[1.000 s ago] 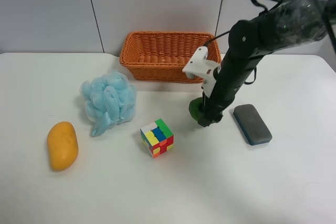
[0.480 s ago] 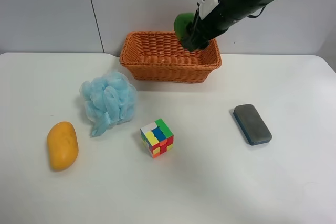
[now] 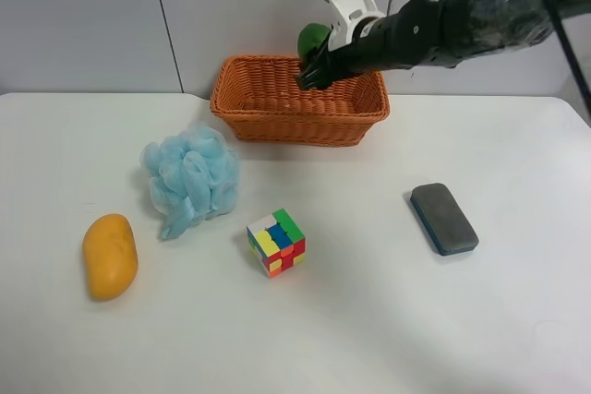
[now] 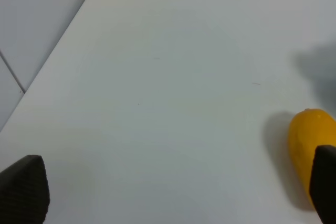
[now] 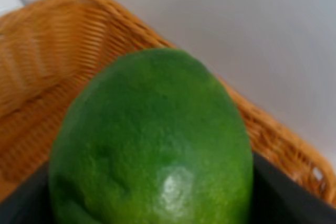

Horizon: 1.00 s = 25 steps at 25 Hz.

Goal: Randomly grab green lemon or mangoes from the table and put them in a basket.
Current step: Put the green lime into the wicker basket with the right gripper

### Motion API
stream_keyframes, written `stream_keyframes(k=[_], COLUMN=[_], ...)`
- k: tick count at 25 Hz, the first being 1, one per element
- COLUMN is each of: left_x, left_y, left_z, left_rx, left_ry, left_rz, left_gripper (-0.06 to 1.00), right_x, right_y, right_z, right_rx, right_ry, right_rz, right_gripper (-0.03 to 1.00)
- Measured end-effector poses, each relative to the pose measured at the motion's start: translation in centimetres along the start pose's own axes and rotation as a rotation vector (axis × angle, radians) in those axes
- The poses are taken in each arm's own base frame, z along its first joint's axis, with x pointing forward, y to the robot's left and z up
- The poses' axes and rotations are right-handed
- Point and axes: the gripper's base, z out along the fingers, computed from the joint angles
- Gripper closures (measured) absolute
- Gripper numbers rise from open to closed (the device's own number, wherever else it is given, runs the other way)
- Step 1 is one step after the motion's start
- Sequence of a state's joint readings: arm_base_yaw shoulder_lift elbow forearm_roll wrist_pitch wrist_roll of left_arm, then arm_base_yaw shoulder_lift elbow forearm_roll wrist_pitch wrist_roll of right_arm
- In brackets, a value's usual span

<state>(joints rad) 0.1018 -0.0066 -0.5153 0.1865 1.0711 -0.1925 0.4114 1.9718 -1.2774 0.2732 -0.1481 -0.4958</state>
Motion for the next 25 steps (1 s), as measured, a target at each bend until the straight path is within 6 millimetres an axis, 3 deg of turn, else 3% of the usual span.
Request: stream_keyframes(k=[7,18,22,25], left_x=[0.0,0.0,0.0,0.0], left_y=[0.0,0.0,0.0,0.0], left_z=[0.0,0.0,0.0,0.0], left_rx=[0.0,0.0,0.0,0.0], left_ry=[0.0,0.0,0.0,0.0], left_rz=[0.0,0.0,0.0,0.0], left_gripper=[-0.05,-0.05,-0.05,-0.05], right_x=[3.7,3.7,3.6,3.5], right_y=[0.1,0.0,-0.1,-0.2], right_z=[2.9,2.9,2.9,2.9], right_rx=[0.035,0.047,0.068,0.075], right_ry=[0.051,0.038,0.024,0.018], right_rz=[0.062,0.075,0.113,0.12], right_gripper=[0.32,0.32,0.11,0.05])
